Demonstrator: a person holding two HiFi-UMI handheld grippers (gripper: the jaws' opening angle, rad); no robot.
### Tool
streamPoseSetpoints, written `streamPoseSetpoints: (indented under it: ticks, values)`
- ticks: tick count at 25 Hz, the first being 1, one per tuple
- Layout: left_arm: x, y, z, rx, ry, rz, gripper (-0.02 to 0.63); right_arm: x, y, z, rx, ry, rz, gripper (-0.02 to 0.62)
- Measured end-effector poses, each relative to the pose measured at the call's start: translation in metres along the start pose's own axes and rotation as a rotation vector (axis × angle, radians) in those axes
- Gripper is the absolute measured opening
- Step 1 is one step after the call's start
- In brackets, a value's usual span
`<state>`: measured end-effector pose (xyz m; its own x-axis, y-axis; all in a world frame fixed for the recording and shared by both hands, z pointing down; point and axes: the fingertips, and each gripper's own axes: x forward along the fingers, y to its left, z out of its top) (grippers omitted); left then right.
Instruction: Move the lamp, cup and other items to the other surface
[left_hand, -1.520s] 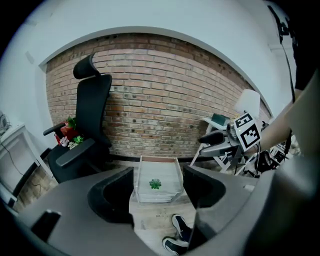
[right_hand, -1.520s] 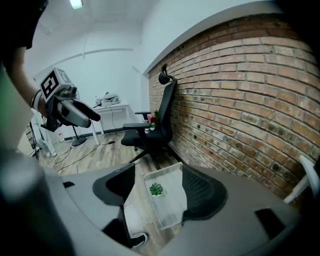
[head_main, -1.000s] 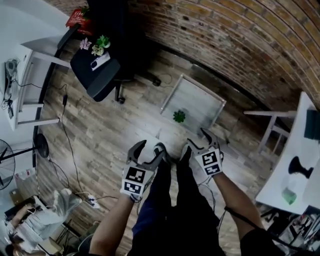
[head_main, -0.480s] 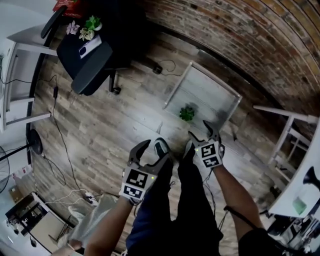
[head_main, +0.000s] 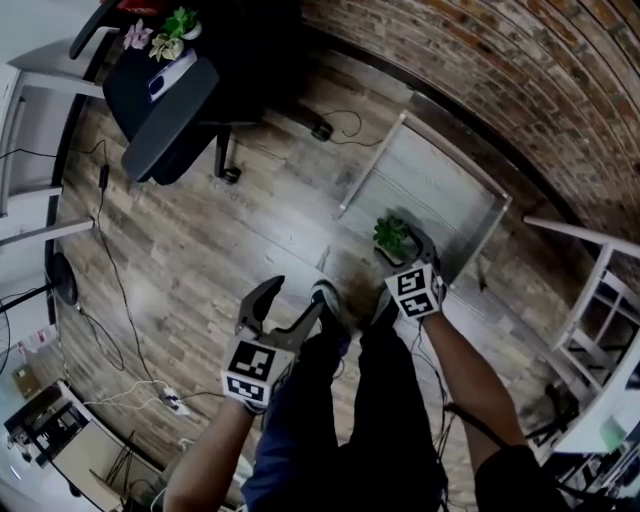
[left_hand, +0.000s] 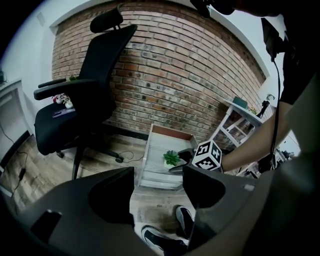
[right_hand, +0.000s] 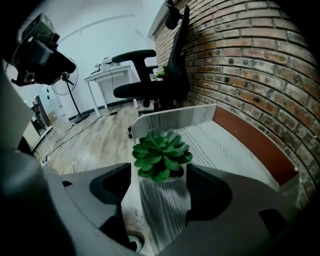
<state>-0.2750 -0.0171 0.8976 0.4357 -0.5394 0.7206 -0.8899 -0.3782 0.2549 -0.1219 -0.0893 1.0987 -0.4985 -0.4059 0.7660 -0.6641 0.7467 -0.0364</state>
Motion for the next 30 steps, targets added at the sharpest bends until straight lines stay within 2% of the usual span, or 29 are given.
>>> streamPoseSetpoints:
  ticks: [5, 8, 12, 15, 21, 26, 30]
  values:
    - [0.011, 0.012, 0.002, -0.01, -0.018, 0.016, 0.295, 0.02, -0.003, 0.007, -0.015, -0.04, -0.012, 0.334]
    - [0.014, 0.016, 0.007, 0.002, -0.03, 0.022, 0.292, 0.021, -0.005, 0.01, -0.04, -0.041, -0.016, 0.267]
    - [0.005, 0.01, 0.018, 0.016, -0.035, 0.02, 0.29, 0.002, -0.006, 0.015, -0.029, -0.039, -0.011, 0.265]
    - [-0.012, -0.005, 0.034, 0.028, -0.046, 0.014, 0.288, -0.034, -0.007, 0.033, -0.003, -0.052, -0.013, 0.265]
    - [-0.063, -0.049, 0.081, 0.041, 0.004, -0.014, 0.288, -0.134, -0.01, 0.088, 0.021, -0.062, -0.009, 0.265]
    - [-0.108, -0.088, 0.147, 0.042, -0.067, -0.029, 0.287, -0.23, -0.012, 0.127, 0.026, -0.077, -0.01, 0.265]
    - [-0.131, -0.118, 0.198, 0.081, -0.109, -0.045, 0.287, -0.286, -0.03, 0.152, 0.023, -0.073, -0.044, 0.265]
